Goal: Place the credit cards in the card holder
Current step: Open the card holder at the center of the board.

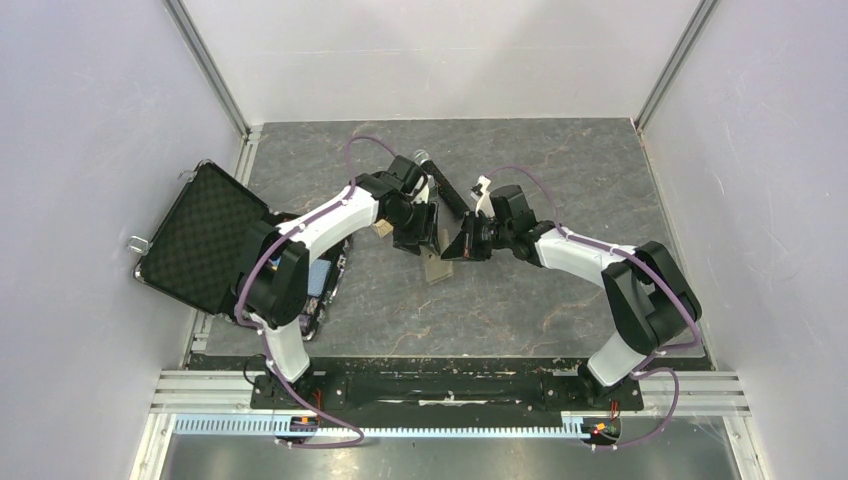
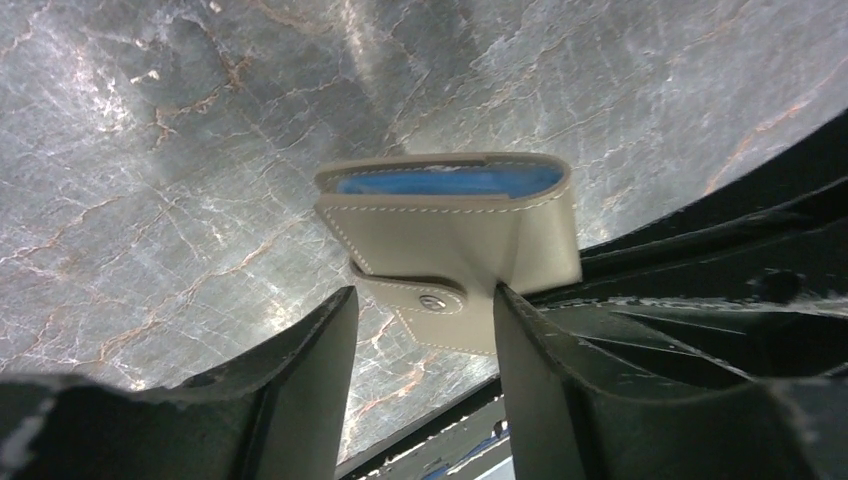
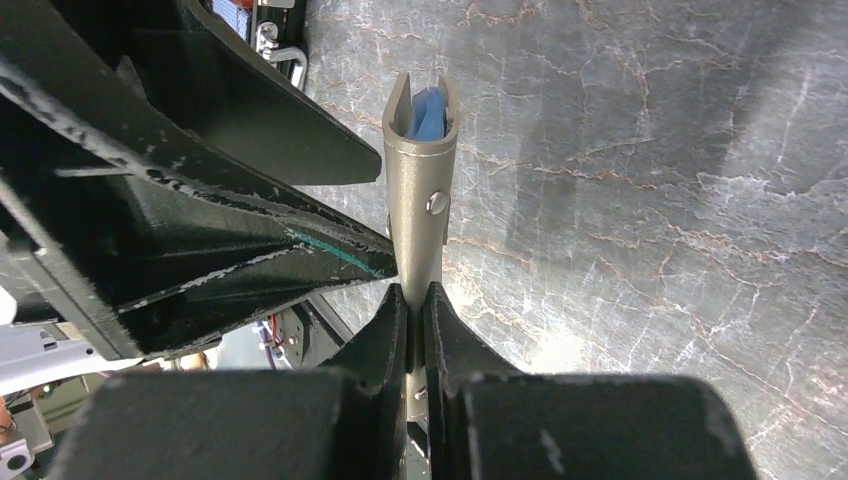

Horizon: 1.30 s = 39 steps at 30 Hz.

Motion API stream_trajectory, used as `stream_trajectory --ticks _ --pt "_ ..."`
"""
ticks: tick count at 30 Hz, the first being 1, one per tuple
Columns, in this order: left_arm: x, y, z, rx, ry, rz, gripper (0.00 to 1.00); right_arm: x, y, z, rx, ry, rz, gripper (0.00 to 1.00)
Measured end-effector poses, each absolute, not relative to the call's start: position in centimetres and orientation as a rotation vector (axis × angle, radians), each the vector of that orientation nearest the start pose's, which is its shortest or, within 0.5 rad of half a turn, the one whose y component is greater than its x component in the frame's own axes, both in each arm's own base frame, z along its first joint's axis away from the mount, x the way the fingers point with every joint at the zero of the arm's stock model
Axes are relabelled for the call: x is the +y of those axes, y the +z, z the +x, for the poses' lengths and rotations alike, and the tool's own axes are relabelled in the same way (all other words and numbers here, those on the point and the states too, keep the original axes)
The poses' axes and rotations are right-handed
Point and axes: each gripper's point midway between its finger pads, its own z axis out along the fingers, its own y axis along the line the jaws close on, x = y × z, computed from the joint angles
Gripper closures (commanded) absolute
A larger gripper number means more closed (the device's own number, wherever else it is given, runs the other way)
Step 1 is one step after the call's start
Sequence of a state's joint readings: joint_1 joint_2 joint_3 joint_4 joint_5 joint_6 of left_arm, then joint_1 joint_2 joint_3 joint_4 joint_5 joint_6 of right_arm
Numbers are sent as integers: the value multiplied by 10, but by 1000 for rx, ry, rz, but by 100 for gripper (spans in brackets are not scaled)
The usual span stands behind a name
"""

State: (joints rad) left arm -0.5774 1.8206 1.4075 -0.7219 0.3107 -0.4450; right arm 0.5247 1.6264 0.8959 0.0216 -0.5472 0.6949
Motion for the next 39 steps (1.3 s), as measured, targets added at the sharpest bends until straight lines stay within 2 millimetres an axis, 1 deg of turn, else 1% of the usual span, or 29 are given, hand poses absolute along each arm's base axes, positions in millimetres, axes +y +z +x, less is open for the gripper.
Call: stream_trajectory --ticks 5,9,13,16,21,27,29,31,34,37,39 --pt "-274 88 293 2849 -654 285 52 295 95 285 2493 1198 -93 100" --pt "-274 87 292 2853 -650 286 57 295 94 284 2498 1191 -89 100" --pt "-275 85 292 2857 -647 289 66 294 92 284 2503 1183 -85 100" --pt "-277 83 291 2861 -644 294 68 294 91 283 2511 1176 -82 100" --pt "-276 82 292 2861 -632 295 69 294 90 283 2514 1171 -80 100" --pt "-271 78 294 2866 -637 270 69 293 89 284 2509 1154 -79 100" --pt "-263 73 295 2876 -605 250 69 293 89 284 2511 1150 -78 100" --pt "-251 65 295 2905 -572 210 70 292 92 285 2503 1151 -77 100" --pt "-236 59 294 2936 -535 161 70 290 95 288 2492 1151 -72 100" --pt "-229 56 296 2943 -519 134 69 290 96 289 2484 1152 -70 100" --pt "-225 53 296 2948 -521 118 65 290 97 290 2482 1154 -70 100"
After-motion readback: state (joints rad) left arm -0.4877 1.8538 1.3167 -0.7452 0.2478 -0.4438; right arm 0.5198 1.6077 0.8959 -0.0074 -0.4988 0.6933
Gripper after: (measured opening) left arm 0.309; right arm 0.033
